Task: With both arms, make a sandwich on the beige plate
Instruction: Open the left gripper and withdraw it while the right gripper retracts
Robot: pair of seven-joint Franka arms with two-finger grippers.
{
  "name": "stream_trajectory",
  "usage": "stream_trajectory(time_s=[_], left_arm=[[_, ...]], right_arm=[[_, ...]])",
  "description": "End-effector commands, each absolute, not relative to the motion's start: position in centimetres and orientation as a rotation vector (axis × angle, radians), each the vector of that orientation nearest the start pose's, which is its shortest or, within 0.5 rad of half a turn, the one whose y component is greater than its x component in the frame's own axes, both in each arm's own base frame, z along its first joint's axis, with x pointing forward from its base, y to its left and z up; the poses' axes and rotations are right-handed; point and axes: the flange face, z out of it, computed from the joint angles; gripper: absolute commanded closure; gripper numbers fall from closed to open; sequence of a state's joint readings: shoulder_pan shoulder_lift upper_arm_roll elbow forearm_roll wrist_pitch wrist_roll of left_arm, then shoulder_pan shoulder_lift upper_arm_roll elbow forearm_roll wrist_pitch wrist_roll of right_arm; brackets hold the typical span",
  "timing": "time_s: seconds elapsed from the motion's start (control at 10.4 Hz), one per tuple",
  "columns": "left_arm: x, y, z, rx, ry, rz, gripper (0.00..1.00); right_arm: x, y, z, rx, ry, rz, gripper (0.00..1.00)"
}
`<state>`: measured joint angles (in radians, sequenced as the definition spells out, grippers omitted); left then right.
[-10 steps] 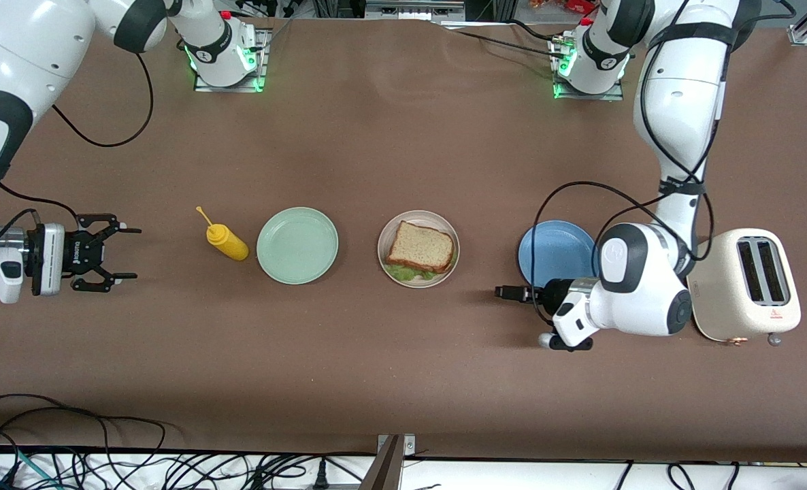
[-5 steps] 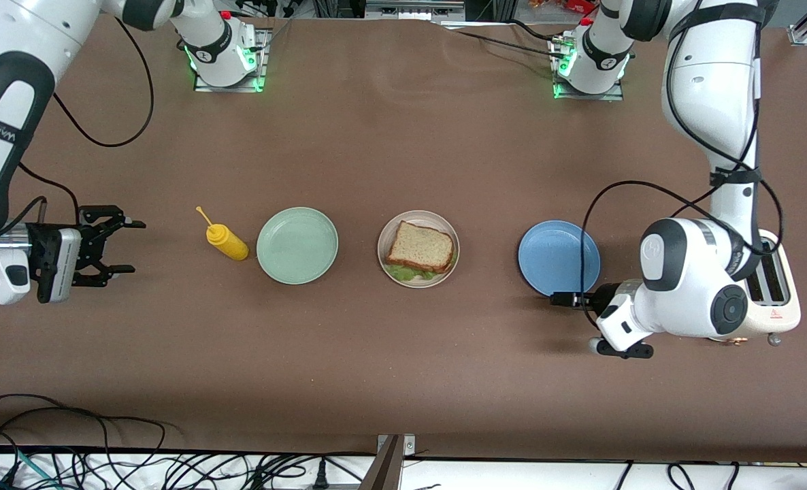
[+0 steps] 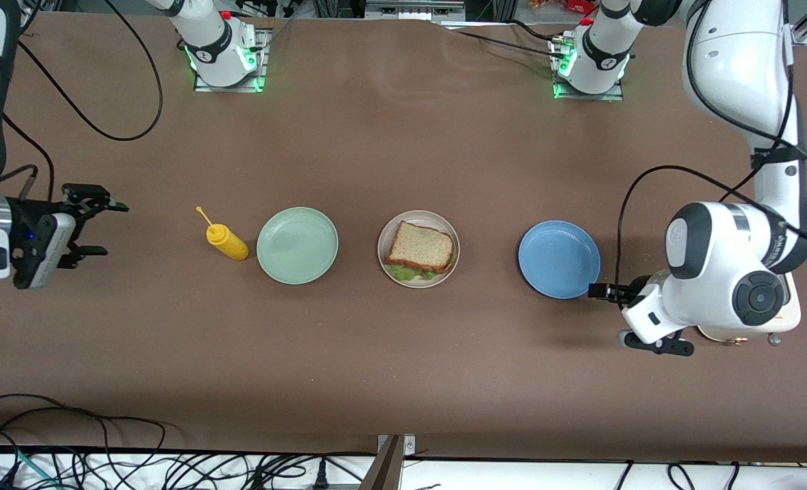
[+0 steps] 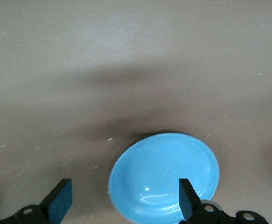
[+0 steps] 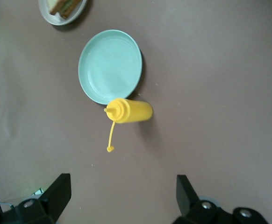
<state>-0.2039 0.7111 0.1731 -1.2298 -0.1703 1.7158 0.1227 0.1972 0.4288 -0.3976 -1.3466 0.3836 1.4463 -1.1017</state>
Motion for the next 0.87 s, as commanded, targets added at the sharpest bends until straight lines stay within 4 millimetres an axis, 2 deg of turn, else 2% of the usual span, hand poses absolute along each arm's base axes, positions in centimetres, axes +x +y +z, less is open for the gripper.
stream_trajectory(time_s=[0.0, 0.1, 0.19, 0.29, 0.39, 0.48, 0.58, 0.77], left_arm=[[70.0, -5.9, 38.6, -3.069, 0.257, 0.339, 0.00], [68.8, -5.1, 40.5, -3.069, 0.240, 0.331, 0.00], [67.5, -3.3, 42.0, -3.082, 0.200, 0.327, 0.00], [66.1, -2.1, 43.9, -3.110, 0.182, 0.313, 0.00], [64.6, -0.8, 45.6, -3.120, 0.175, 0.300, 0.00], [63.3, -0.2, 47.3, -3.079, 0.194, 0.277, 0.00], [62.1, 0.1, 49.0, -3.062, 0.190, 0.248, 0.00], [59.6, 0.3, 52.4, -3.067, 0.185, 0.199, 0.00]], right_arm=[[62.6, -1.3, 52.7, -2.718, -1.121, 0.194, 0.00], [61.3, -0.3, 54.2, -2.853, -1.034, 0.226, 0.00], [59.9, 0.8, 55.1, -2.980, -0.929, 0.241, 0.00], [58.3, 1.0, 55.3, -3.079, -0.725, 0.228, 0.00], [56.3, 0.3, 55.6, -3.132, -0.463, 0.176, 0.00], [54.8, 0.1, 56.2, -3.157, -0.281, 0.092, 0.00], [54.1, -0.8, 56.7, -3.166, -0.114, 0.042, 0.00], [54.5, -1.7, 57.3, -3.169, -0.060, -0.027, 0.00]])
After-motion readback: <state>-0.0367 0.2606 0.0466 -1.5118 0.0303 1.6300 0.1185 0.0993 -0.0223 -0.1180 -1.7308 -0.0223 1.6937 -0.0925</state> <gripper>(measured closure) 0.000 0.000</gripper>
